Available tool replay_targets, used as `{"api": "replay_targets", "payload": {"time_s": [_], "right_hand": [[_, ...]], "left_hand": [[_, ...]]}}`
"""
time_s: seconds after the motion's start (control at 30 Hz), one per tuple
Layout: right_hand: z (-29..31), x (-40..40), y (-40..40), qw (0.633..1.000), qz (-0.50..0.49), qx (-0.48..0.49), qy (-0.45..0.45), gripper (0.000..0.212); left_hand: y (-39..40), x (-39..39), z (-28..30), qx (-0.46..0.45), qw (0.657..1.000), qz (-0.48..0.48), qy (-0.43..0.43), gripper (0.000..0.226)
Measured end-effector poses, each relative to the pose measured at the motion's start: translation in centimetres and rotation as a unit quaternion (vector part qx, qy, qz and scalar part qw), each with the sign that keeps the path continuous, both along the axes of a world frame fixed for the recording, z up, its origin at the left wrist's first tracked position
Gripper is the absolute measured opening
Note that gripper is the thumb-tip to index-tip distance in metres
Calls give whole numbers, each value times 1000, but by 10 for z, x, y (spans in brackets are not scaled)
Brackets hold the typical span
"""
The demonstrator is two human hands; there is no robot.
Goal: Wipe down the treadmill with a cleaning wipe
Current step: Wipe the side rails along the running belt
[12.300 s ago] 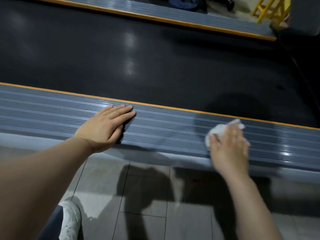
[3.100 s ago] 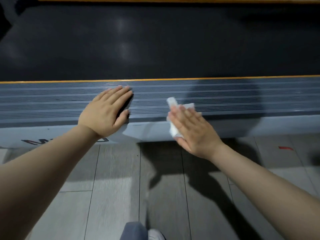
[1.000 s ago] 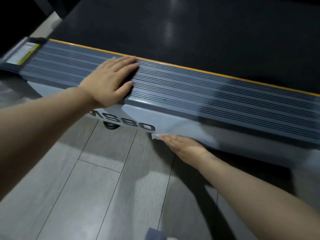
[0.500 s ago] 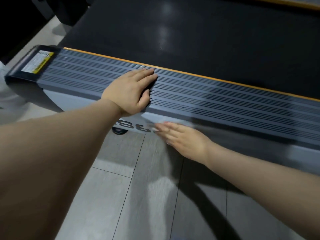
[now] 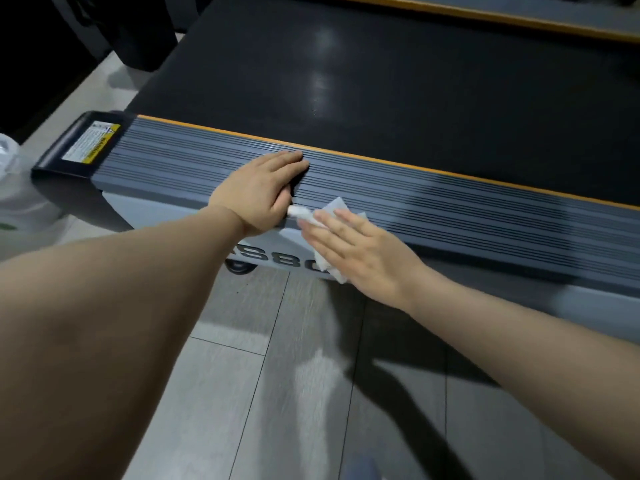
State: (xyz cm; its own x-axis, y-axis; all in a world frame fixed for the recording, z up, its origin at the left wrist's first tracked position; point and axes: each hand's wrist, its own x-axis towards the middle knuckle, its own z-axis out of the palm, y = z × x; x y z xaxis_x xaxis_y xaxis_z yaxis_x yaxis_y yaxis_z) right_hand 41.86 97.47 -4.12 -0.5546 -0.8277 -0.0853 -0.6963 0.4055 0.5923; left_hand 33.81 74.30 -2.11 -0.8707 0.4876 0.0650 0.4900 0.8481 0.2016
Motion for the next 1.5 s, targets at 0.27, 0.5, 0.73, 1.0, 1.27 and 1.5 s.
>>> {"api": "replay_targets", "payload": {"time_s": [0.27, 0.5, 0.73, 1.0, 1.27, 1.5], "right_hand": [[-1, 13, 12, 960, -125, -216, -128, 63], [18, 9, -6, 873, -329, -290, -215, 101], [17, -63, -20, 830, -396, -342, -196, 71], [25, -42, 7, 850, -336, -315, -254, 67], [24, -17, 138, 782, -495, -325, -193, 71], [23, -40, 62, 809, -429, -334, -223, 71]], "left_hand": [[-2, -1, -2, -3, 1000, -2, -4, 65], [-1, -3, -2, -7, 1000, 3, 3, 64], [0, -4, -2, -8, 1000, 0, 2, 64], [-1, -5, -3, -21, 1000, 2, 8, 63], [1, -5, 0, -33, 999, -5, -4, 63], [20, 11, 2, -197, 967, 161, -1, 60]]}}
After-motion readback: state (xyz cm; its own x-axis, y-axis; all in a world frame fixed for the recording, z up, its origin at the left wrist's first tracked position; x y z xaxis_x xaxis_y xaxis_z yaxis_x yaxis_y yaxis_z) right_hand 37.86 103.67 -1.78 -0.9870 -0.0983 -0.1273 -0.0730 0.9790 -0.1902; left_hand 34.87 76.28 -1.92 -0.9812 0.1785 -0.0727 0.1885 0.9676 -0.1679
